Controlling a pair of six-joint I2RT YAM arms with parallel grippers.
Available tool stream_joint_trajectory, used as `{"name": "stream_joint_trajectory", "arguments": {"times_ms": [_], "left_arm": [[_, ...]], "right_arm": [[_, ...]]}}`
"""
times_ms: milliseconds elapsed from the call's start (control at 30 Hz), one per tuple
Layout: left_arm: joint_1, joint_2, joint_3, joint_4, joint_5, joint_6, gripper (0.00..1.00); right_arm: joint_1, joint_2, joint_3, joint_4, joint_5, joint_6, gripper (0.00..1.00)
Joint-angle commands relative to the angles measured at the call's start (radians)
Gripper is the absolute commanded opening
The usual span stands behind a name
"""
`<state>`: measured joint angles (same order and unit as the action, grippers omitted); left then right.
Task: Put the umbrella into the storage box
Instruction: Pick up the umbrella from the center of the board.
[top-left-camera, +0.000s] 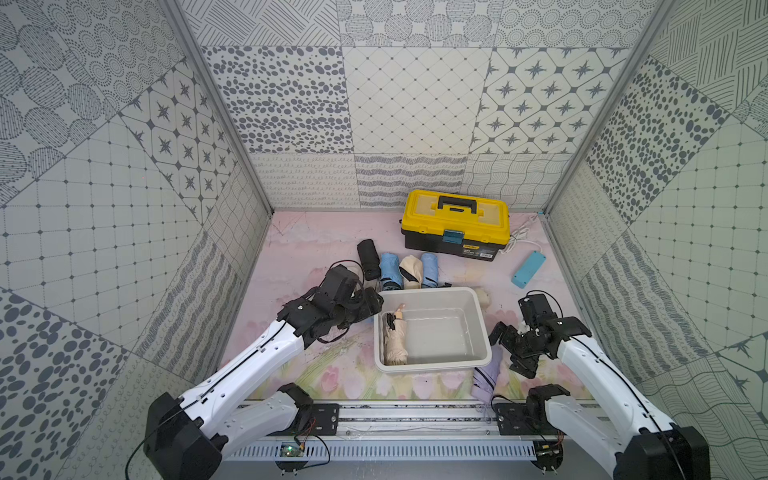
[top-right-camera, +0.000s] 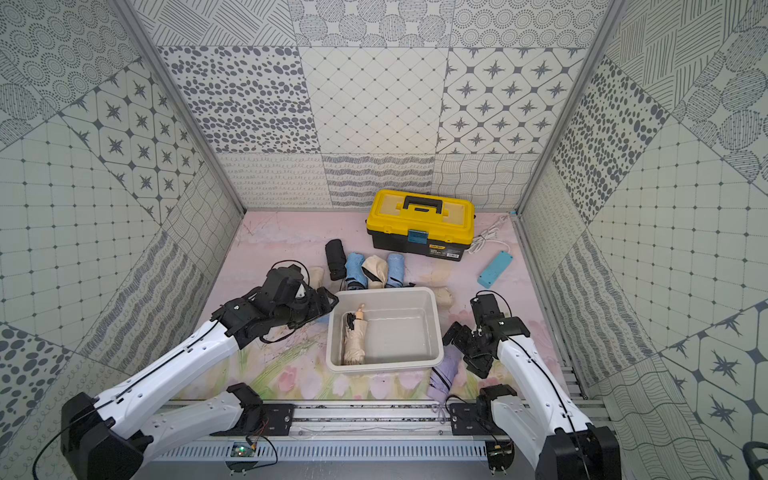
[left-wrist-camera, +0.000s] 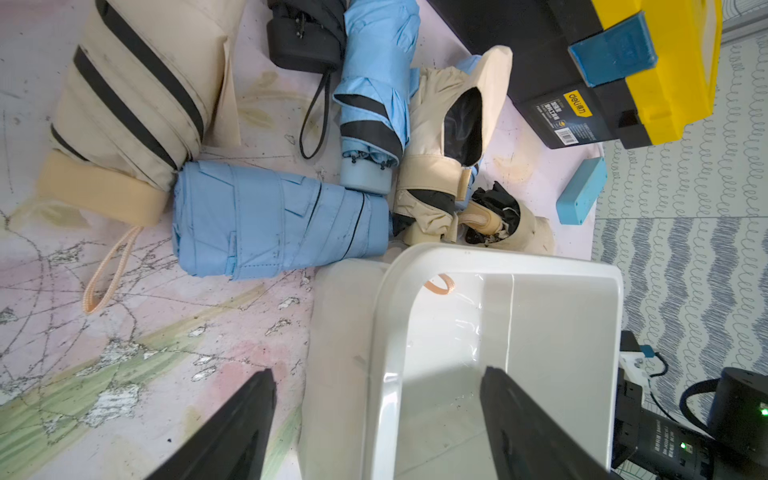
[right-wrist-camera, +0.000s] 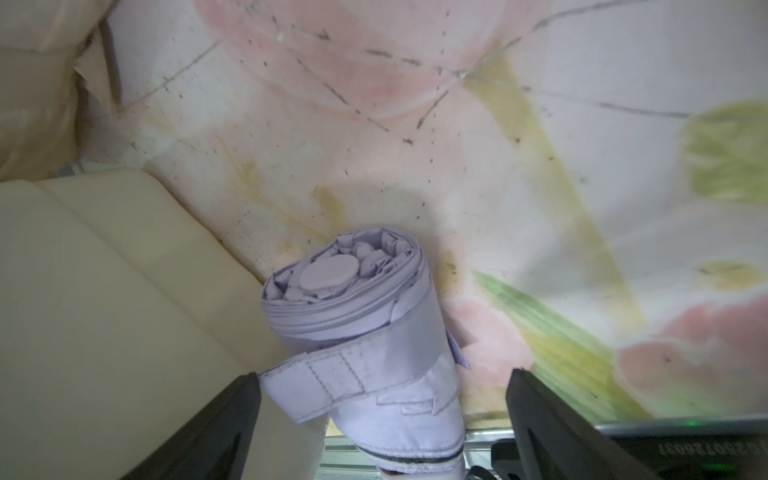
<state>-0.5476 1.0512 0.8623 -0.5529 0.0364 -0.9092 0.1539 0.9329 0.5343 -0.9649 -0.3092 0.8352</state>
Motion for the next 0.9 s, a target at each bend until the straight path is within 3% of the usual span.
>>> {"name": "stream_joint_trajectory", "arguments": {"times_ms": [0,300,867], "left_arm": [[0.023,-0.006,-0.010,0.027,0.020,-0.005,0.83],[0.031,-0.020,-0.008,0.008,0.015,-0.008,0.83],[0.043,-0.044,-0.006,-0.007,0.003,-0.005,0.83]], "right_arm": [[0.013,0.004,-0.037,0.106,-0.047,0.023,0.98],[0.069,0.099,-0.072,0.204,-0.022,0.048,0.92],[0.143,0.239,0.000,0.143,0.148,0.116,0.74]]}}
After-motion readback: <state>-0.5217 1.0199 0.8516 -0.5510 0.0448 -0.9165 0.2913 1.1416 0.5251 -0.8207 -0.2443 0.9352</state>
